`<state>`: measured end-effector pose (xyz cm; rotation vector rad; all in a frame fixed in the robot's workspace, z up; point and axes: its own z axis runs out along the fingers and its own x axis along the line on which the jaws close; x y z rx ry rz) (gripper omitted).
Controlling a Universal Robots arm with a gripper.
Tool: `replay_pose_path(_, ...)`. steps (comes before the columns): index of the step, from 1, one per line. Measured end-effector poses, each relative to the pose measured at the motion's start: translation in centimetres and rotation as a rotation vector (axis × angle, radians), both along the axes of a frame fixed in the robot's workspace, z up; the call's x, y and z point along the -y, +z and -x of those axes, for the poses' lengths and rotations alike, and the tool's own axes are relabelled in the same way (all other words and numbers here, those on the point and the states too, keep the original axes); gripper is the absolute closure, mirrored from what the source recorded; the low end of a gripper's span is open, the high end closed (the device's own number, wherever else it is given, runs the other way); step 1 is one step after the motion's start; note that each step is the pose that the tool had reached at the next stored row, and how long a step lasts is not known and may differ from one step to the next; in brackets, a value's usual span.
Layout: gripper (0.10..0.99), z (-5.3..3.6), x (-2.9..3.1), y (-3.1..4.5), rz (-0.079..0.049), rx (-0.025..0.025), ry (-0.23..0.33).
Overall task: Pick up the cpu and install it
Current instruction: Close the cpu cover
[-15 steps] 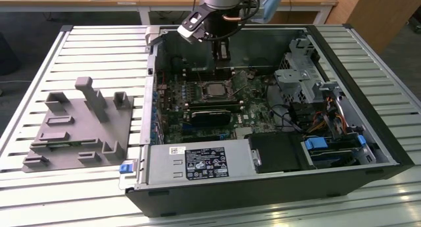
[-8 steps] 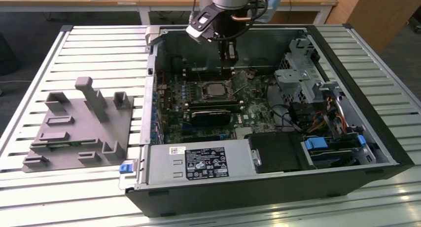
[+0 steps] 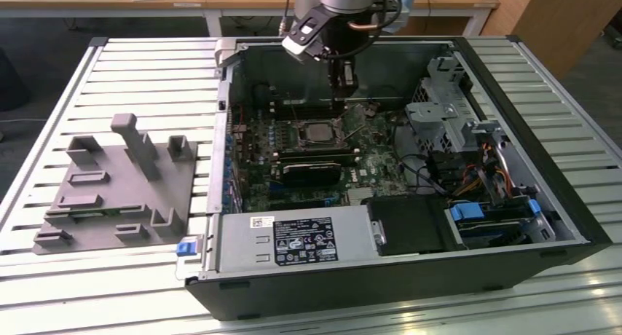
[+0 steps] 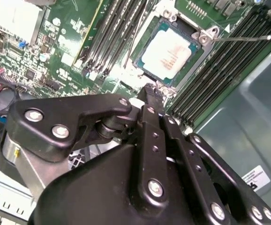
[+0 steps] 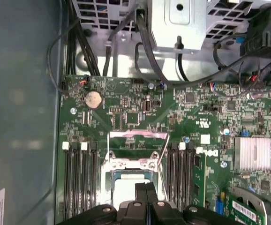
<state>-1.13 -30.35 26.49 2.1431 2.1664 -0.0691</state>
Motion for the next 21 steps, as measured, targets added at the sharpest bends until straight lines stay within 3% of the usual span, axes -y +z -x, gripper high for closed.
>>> replay_pose_path(21,0.98,-1.23,-0.05,-0.04,0.0,0.0,0.0)
